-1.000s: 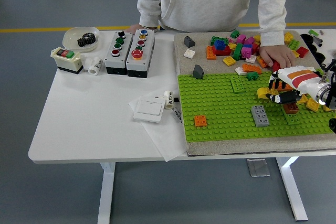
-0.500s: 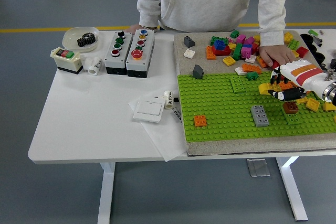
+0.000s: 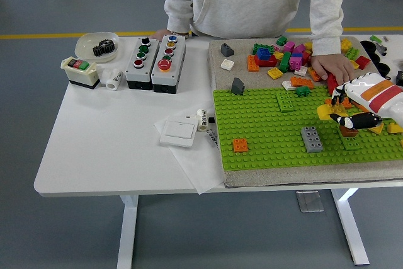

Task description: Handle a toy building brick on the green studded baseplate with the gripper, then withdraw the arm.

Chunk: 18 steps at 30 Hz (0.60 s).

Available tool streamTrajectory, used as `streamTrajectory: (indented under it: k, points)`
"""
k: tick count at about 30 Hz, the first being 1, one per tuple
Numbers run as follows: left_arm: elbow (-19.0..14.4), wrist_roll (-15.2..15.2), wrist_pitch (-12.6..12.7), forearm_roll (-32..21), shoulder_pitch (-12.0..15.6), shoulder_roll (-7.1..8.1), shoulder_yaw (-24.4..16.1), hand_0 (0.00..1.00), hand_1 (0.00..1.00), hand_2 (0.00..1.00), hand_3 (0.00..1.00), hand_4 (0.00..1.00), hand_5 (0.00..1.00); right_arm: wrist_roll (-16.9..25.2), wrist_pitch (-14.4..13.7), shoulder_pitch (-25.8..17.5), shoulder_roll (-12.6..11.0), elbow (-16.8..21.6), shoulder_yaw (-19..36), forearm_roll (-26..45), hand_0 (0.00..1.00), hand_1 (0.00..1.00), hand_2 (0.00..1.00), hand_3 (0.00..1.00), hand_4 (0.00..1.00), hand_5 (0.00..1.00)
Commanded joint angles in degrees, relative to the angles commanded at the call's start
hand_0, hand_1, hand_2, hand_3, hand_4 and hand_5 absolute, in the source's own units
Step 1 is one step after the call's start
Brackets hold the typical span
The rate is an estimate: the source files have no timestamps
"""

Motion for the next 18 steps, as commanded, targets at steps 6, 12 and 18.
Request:
streamTrajectory:
  k: [6, 12, 18]
  points:
    - [0.03, 0.07, -0.09, 0.38, 0.00, -0.10, -0.16, 0.803, 0.821, 0.800, 0.646, 0.713, 0.612, 1.49, -1.71, -1.91, -1.40, 0.63, 0.43, -0.01, 0.330, 0.440, 0.510, 0.500, 0.660, 0.356]
    - [0.05, 0.18, -0.20, 0.60, 0.04, -0.16, -0.21, 0.803, 0.820, 0.799, 0.646, 0.713, 0.615, 1.88, -2.20, -3.32, -2.70, 1.88, 0.59, -0.42, 0.329, 0.443, 0.511, 0.506, 0.661, 0.351]
    - [0.06, 0.24, -0.25, 0.59, 0.05, -0.16, -0.18, 0.802, 0.820, 0.799, 0.647, 0.712, 0.612, 2.47, -3.03, -5.20, -4.17, 3.27, 0.72, -0.18, 0.328, 0.445, 0.513, 0.505, 0.662, 0.346]
